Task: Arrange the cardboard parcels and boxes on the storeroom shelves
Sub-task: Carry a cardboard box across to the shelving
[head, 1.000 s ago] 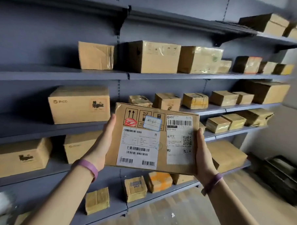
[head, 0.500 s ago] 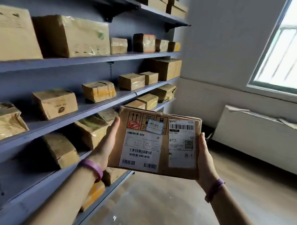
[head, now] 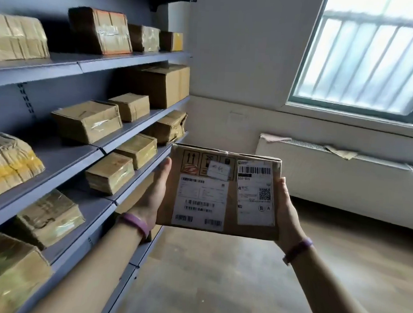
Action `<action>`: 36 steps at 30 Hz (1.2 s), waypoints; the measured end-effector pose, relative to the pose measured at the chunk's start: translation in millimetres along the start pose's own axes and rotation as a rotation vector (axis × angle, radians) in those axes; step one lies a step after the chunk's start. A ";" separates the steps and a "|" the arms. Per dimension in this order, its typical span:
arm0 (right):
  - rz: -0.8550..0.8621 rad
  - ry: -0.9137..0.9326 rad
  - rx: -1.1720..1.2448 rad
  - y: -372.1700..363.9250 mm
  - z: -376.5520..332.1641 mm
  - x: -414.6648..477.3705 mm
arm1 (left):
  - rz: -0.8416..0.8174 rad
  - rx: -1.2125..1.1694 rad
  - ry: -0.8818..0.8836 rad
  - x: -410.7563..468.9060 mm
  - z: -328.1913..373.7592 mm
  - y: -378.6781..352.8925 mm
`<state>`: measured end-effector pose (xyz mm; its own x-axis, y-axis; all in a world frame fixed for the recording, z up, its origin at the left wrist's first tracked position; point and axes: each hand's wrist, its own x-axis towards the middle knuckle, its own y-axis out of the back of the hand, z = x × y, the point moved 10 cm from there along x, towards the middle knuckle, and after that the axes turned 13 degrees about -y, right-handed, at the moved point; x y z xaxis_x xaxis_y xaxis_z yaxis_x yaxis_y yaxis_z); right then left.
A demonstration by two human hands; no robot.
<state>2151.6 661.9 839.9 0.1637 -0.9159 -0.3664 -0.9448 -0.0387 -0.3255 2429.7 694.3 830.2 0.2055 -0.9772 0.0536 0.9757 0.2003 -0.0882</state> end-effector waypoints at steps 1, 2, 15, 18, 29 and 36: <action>0.016 0.001 0.007 3.4 -7.1 18.7 | -0.016 0.010 -0.017 24.0 -1.6 -6.3; 0.019 0.002 0.018 6.4 -13.1 38.3 | -0.040 0.018 -0.017 46.4 -3.7 -14.3; 0.064 -0.011 0.010 42.7 -107.7 357.4 | -0.052 0.087 0.043 379.7 -79.0 -81.3; 0.027 -0.034 0.025 41.2 -140.1 433.6 | -0.019 0.094 -0.011 454.9 -71.6 -96.3; 0.107 -0.048 0.031 51.0 -230.9 663.1 | -0.116 0.096 0.079 709.9 -114.1 -142.9; 0.211 -0.072 0.051 80.4 -254.5 845.3 | -0.287 0.047 0.189 897.5 -186.9 -196.0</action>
<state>2141.8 -217.2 725.9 -0.0139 -0.8707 -0.4916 -0.9449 0.1723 -0.2784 2408.8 -235.2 709.7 -0.0915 -0.9890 -0.1160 0.9950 -0.0862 -0.0501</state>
